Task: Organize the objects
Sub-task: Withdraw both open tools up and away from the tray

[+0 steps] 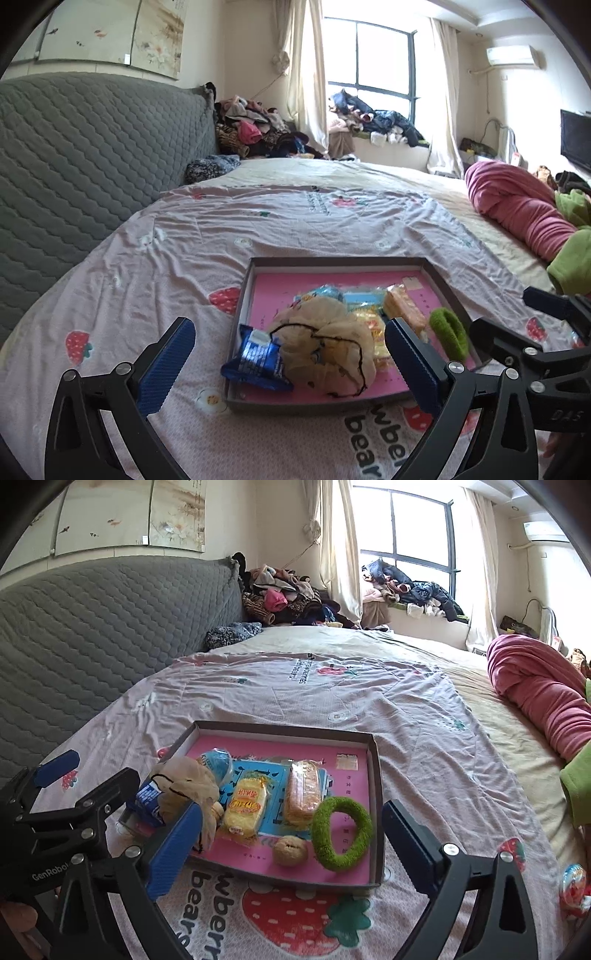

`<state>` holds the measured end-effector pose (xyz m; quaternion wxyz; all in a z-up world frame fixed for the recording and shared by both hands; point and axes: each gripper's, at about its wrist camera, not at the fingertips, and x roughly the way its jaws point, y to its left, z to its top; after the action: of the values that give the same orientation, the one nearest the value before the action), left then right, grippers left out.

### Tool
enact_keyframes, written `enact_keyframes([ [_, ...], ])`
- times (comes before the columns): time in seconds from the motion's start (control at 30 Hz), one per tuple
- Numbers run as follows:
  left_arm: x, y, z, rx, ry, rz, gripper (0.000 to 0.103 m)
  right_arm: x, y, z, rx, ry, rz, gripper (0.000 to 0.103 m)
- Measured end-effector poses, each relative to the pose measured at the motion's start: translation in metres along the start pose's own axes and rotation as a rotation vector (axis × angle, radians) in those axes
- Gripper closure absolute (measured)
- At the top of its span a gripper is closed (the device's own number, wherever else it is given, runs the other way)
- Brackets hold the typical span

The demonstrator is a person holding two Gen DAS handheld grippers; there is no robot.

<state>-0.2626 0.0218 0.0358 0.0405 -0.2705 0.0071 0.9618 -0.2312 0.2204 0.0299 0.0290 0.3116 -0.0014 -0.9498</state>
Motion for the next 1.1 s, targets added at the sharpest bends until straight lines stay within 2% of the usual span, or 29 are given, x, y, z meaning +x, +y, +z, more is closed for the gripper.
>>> enact_keyframes([
  [0.37,-0.047,0.013,-0.005,-0.012,0.045,0.06,0.001,-0.053,0.012,0.004,-0.005,-0.021,-0.026,0.001],
  [0.83,-0.126,0.007,0.002,0.037,0.031,0.099,0.001,-0.141,0.03,0.023,-0.045,-0.097,-0.042,0.001],
  [1.1,-0.171,0.007,0.01,0.041,-0.008,0.097,0.001,-0.182,0.035,0.023,-0.059,-0.119,-0.057,0.001],
])
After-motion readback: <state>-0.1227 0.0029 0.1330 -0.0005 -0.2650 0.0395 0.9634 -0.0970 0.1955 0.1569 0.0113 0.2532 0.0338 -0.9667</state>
